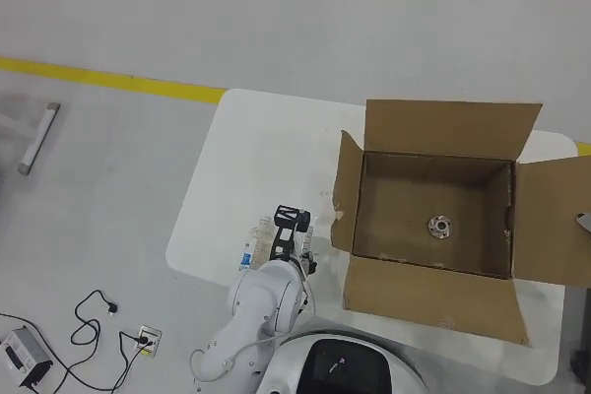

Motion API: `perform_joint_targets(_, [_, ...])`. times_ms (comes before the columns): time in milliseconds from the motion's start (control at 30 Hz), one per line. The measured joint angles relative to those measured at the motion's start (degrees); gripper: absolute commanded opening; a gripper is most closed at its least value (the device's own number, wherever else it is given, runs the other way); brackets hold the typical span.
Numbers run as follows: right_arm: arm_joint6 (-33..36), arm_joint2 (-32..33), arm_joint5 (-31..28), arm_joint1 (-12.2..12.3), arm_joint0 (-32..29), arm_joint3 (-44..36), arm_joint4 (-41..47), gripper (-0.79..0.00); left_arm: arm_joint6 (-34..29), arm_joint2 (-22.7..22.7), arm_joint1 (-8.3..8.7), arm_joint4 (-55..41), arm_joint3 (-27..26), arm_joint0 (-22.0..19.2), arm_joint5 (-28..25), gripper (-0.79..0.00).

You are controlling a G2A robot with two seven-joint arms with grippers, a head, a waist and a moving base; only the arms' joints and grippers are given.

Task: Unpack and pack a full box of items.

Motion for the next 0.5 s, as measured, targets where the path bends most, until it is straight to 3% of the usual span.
perform_joint_targets(500, [0.0,0.1,0.6,0.3,-0.1,0.3,1.4,-0.785,0.4,-1.2,0.71,3.0,4.3,2.0,-2.4,-0.785])
